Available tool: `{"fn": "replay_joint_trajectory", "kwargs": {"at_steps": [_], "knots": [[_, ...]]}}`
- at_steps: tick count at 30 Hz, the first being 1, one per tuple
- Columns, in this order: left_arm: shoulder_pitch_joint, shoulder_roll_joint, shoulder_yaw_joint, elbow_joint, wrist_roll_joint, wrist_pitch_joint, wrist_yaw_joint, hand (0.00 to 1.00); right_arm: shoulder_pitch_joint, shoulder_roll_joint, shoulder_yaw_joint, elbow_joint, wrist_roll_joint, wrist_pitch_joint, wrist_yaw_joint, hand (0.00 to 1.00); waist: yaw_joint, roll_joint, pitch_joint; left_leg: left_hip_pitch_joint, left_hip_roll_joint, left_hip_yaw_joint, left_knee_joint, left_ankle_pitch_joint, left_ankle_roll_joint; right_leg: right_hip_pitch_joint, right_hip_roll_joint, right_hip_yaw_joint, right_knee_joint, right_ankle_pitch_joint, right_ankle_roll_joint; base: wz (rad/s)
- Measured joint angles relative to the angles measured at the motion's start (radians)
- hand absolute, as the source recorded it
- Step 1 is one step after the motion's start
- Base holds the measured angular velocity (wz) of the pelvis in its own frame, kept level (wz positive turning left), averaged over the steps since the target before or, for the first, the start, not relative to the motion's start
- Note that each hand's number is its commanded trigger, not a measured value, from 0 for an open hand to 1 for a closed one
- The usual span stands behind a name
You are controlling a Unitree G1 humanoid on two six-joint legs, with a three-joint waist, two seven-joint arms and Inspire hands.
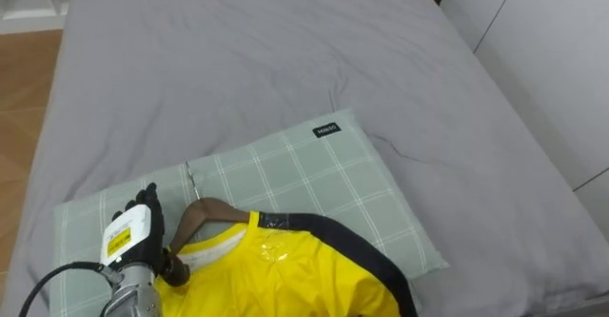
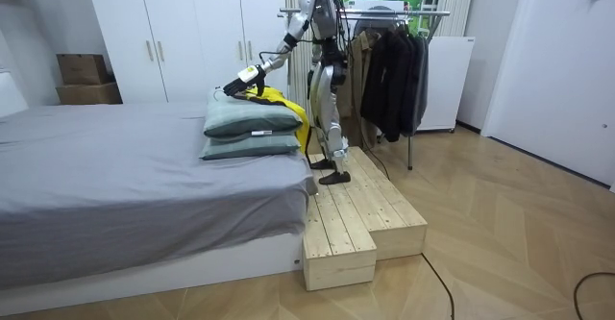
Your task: Hang clothes
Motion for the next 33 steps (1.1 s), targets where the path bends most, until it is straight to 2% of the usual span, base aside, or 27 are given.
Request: {"fn": "replay_joint_trajectory", "kwargs": {"at_steps": [9,16,22,33], "knots": [[0.013,-0.012,-0.001,0.027,0.001,0.003,-0.03,0.0,0.004,0.001,0.0,0.001,0.037,0.004,0.008,0.0,0.01,0.002,-0.0016,0.002,0.0,0.004,0.002,0.0,0.0,0.0,0.0,0.003,0.002,0.0,0.0,-0.01],[0.053,-0.013,-0.003,0.027,0.002,0.016,-0.039,0.0,0.014,0.002,-0.001,0.001,0.051,0.013,0.02,0.0,0.012,0.002,-0.011,0.007,0.001,0.009,0.001,0.001,0.0,0.004,0.001,0.006,0.001,0.0,0.0,0.0],[0.084,-0.015,-0.001,0.028,0.001,0.016,-0.047,0.0,0.013,0.002,-0.001,0.001,0.05,0.025,0.035,0.0,0.015,-0.001,-0.0146,0.022,0.002,0.022,-0.001,0.001,0.0,0.014,0.003,0.016,0.001,0.0,0.0,-0.05],[0.086,-0.014,0.004,0.028,0.001,0.021,-0.081,0.0,0.018,0.002,0.0,-0.001,0.057,0.026,0.036,0.0,0.015,-0.008,-0.0175,0.004,0.001,0.028,0.01,0.001,0.001,-0.018,-0.001,0.023,0.036,-0.001,-0.005,-0.01]]}}
